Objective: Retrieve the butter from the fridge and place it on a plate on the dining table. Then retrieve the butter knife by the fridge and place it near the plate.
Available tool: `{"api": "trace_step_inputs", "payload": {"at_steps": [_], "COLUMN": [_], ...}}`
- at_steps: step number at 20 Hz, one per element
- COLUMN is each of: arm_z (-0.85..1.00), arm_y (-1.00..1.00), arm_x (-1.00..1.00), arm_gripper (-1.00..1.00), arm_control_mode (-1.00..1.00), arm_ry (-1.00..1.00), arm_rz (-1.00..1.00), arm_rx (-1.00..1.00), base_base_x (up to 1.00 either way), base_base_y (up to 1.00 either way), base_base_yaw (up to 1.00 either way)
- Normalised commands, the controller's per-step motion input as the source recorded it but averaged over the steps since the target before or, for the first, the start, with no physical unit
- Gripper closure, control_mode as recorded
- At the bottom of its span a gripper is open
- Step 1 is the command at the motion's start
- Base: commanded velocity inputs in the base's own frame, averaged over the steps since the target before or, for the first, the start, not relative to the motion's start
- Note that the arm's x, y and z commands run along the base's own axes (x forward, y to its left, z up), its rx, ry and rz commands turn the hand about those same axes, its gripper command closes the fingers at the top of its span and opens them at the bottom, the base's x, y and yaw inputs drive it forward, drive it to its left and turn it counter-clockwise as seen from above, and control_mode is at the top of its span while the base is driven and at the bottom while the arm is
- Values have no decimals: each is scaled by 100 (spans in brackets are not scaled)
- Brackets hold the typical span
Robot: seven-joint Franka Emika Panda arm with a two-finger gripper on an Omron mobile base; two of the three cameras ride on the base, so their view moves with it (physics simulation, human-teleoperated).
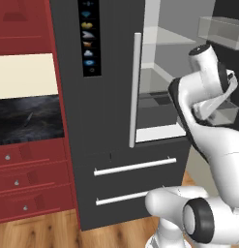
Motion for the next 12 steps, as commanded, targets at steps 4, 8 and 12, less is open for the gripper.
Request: {"api": "trace_step_inputs", "payload": {"at_steps": [4, 8, 12], "arm_z": [0, -1, -12], "arm_y": [49, 48, 40], "arm_x": [45, 40, 23], "arm_gripper": [-100, -100, -100], "arm_control_mode": [-100, -100, -100], "arm_ry": [-63, -39, -26], "arm_rz": [-46, -50, -44], "arm_rx": [49, 49, 66], "base_base_x": [0, 0, 0], "base_base_y": [0, 0, 0], "base_base_yaw": [0, 0, 0]}}
